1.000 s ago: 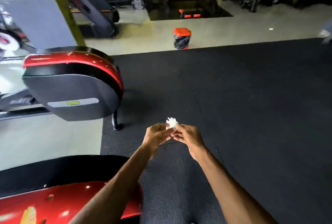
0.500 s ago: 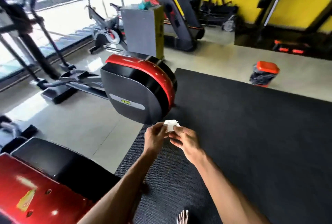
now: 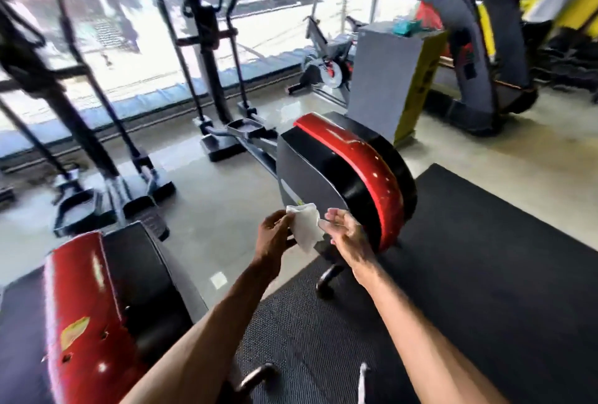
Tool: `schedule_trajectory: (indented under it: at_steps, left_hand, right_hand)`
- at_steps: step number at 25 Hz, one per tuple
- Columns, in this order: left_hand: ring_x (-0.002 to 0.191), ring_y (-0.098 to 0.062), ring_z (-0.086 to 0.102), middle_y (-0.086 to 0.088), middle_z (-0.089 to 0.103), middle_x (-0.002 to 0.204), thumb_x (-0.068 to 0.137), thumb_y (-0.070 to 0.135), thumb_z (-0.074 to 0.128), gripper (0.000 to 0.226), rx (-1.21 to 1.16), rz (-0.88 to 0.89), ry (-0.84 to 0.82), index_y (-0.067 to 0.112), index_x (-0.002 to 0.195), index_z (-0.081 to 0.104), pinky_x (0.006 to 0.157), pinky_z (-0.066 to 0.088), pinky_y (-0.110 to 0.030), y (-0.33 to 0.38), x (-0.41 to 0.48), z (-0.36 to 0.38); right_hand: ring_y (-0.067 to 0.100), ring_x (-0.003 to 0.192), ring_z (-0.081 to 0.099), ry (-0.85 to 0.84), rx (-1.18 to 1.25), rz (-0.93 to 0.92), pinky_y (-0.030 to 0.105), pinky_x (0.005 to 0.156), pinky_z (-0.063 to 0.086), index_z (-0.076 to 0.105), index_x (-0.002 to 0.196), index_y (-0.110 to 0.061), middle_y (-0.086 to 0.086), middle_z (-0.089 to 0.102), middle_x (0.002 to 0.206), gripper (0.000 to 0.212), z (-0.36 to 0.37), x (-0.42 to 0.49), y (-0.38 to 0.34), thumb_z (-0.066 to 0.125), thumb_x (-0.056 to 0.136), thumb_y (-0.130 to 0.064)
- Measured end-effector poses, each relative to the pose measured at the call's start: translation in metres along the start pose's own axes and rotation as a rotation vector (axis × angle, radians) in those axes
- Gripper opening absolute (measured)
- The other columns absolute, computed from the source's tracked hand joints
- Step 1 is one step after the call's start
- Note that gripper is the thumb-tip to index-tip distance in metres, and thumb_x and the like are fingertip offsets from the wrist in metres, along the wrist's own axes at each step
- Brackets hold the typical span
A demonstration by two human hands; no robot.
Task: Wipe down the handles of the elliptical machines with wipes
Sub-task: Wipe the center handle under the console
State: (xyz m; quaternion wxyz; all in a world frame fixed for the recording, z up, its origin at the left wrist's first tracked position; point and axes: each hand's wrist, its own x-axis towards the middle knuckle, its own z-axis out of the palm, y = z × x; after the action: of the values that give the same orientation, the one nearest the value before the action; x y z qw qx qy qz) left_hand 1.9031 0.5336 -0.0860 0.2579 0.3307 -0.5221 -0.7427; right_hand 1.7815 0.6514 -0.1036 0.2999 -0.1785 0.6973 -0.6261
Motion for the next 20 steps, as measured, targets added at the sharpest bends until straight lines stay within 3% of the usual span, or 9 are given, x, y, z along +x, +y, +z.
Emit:
schedule_trajectory:
  at_steps: [2, 6, 9, 12, 13, 15, 17, 20]
  left_hand:
    - [0.074, -0.02, 0.069, -0.006, 0.071, 0.085, 0.103, 0.013, 0.057, 0.019, 0.012, 0.013, 0.044, 0.016, 0.092, 0.072, 0.057, 0.058, -0.03, 0.015, 0.033, 0.007]
    - [0.072, -0.023, 0.068, -0.008, 0.072, 0.084, 0.099, 0.014, 0.065, 0.01, -0.006, 0.076, 0.281, 0.014, 0.091, 0.07, 0.055, 0.057, -0.031, 0.049, 0.093, 0.008]
    - [0.078, -0.024, 0.068, -0.005, 0.073, 0.082, 0.098, 0.013, 0.068, 0.008, 0.024, 0.153, 0.431, 0.011, 0.106, 0.067, 0.056, 0.058, -0.032, 0.076, 0.12, -0.002]
    - [0.075, -0.015, 0.065, -0.001, 0.071, 0.085, 0.097, 0.005, 0.068, 0.027, 0.273, 0.26, 0.477, 0.015, 0.121, 0.065, 0.06, 0.054, -0.028, 0.1, 0.147, -0.028]
    - [0.074, -0.013, 0.064, -0.001, 0.071, 0.084, 0.096, 0.003, 0.068, 0.021, 0.377, 0.273, 0.495, 0.012, 0.115, 0.069, 0.062, 0.052, -0.027, 0.106, 0.16, -0.042]
    - [0.072, -0.007, 0.064, 0.006, 0.074, 0.079, 0.092, 0.002, 0.072, 0.014, 0.519, 0.275, 0.55, 0.015, 0.093, 0.077, 0.067, 0.051, -0.026, 0.115, 0.189, -0.076]
    - [0.07, 0.003, 0.066, 0.017, 0.075, 0.073, 0.086, 0.004, 0.078, 0.027, 0.604, 0.263, 0.601, 0.03, 0.079, 0.077, 0.071, 0.051, -0.023, 0.124, 0.222, -0.112]
    - [0.071, 0.007, 0.066, 0.022, 0.075, 0.074, 0.08, 0.009, 0.084, 0.032, 0.696, 0.279, 0.61, 0.039, 0.073, 0.075, 0.072, 0.05, -0.018, 0.144, 0.268, -0.166]
  right_hand:
    - [0.005, 0.099, 0.073, -0.18, -0.085, -0.032, 0.024, 0.078, 0.056, 0.072, 0.118, -0.028, -0.013, 0.077, 0.109, 0.048, 0.006, 0.054, -0.013, 0.09, 0.077, -0.046]
    - [0.007, 0.079, 0.073, -0.393, -0.19, -0.177, 0.028, 0.069, 0.06, 0.077, 0.083, -0.03, -0.011, 0.078, 0.081, 0.015, 0.035, 0.149, -0.048, 0.088, 0.081, -0.04]
    - [-0.006, 0.056, 0.055, -0.565, -0.249, -0.194, 0.017, 0.058, 0.043, 0.071, 0.07, -0.025, -0.019, 0.065, 0.058, 0.025, 0.066, 0.194, -0.071, 0.076, 0.095, -0.024]
    - [0.001, 0.068, 0.062, -0.66, -0.272, -0.254, 0.016, 0.063, 0.045, 0.073, 0.085, -0.023, -0.015, 0.071, 0.073, 0.009, 0.105, 0.234, -0.085, 0.077, 0.094, -0.025]
    - [0.006, 0.075, 0.068, -0.69, -0.273, -0.284, 0.018, 0.065, 0.05, 0.072, 0.098, -0.027, -0.009, 0.076, 0.085, 0.01, 0.12, 0.246, -0.091, 0.079, 0.091, -0.029]
    - [0.011, 0.085, 0.075, -0.746, -0.287, -0.355, 0.024, 0.071, 0.058, 0.064, 0.115, -0.036, -0.002, 0.077, 0.1, 0.034, 0.153, 0.27, -0.099, 0.083, 0.087, -0.033]
    - [0.011, 0.086, 0.076, -0.808, -0.3, -0.425, 0.029, 0.075, 0.06, 0.065, 0.115, -0.034, -0.004, 0.076, 0.103, 0.033, 0.192, 0.296, -0.105, 0.083, 0.087, -0.029]
    - [0.008, 0.081, 0.075, -0.86, -0.317, -0.464, 0.038, 0.07, 0.063, 0.072, 0.094, -0.036, -0.012, 0.076, 0.093, 0.014, 0.26, 0.339, -0.114, 0.081, 0.09, -0.027]
